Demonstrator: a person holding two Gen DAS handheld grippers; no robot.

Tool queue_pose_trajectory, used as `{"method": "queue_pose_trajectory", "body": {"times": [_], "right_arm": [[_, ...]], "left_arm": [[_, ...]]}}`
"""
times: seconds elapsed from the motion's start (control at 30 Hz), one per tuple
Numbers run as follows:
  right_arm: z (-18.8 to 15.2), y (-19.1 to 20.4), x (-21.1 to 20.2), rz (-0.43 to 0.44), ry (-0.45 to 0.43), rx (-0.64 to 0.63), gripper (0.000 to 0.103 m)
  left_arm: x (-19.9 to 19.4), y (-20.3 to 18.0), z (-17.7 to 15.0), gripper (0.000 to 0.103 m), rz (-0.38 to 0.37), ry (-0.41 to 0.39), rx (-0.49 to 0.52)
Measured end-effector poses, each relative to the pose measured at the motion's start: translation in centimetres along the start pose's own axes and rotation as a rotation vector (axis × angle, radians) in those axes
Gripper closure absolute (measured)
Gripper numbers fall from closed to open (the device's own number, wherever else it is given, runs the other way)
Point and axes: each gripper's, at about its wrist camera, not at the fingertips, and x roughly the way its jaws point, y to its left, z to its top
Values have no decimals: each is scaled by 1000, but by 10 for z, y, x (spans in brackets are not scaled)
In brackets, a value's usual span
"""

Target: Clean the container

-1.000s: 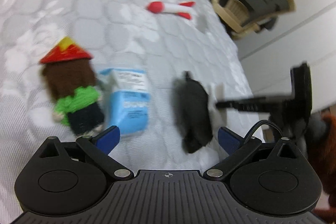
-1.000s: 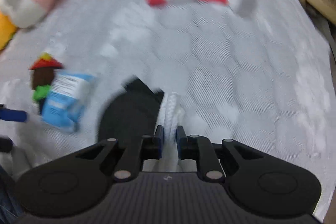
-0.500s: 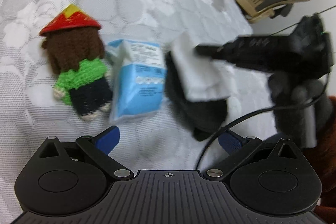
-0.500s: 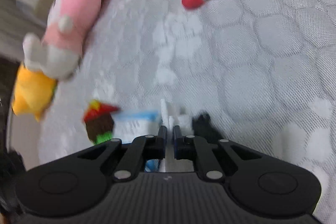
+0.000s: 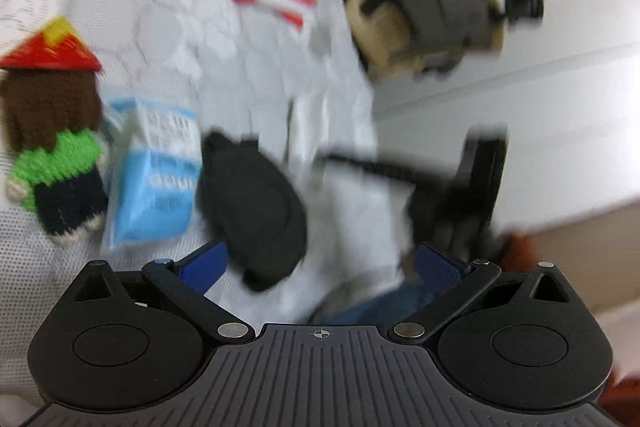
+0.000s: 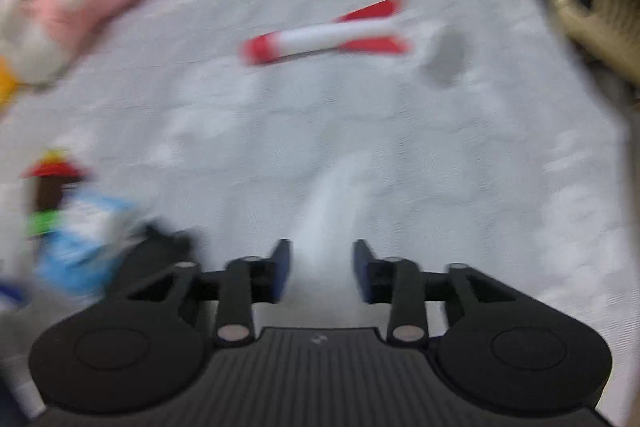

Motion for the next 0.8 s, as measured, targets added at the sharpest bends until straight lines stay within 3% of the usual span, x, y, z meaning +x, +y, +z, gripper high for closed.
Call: {"method": "queue_pose_trajectory", "body": {"times": [0.1,0.17,0.23,0.33,0.4,0.5,0.6,0.67,0.73,0.77,0.8], "right_arm": [[-10,19,13,92,48,-44,56],[-13,37,25,98,101,-110,70],[-14,48,28,94,123,-142,76],[-11,48,17,143,48,-51,93],[-5,39,12,188,-6,45,95],[4,21,10,213,-68,154,95],[9,9,17,213,-62,205,93],[11,6,21,195,-51,220,85],[13,6,13,82,-142,180,79],[13,5,6,14,-188,170,64],[12,4,-1,-56,-232,164,56]], "left_arm": [[-22,18,6,0,28,-128,-111],[-36,29,7,0,80,-206,-171],[-40,32,7,0,174,-245,-174],[-41,31,7,0,318,-275,-152],[-37,33,9,0,368,-259,-146],[-33,38,12,0,395,-236,-163],[-39,42,12,0,391,-250,-183],[-43,43,13,0,390,-266,-188],[-44,41,13,0,398,-284,-171],[-44,38,13,0,412,-293,-147],[-43,33,14,0,432,-300,-115]]}}
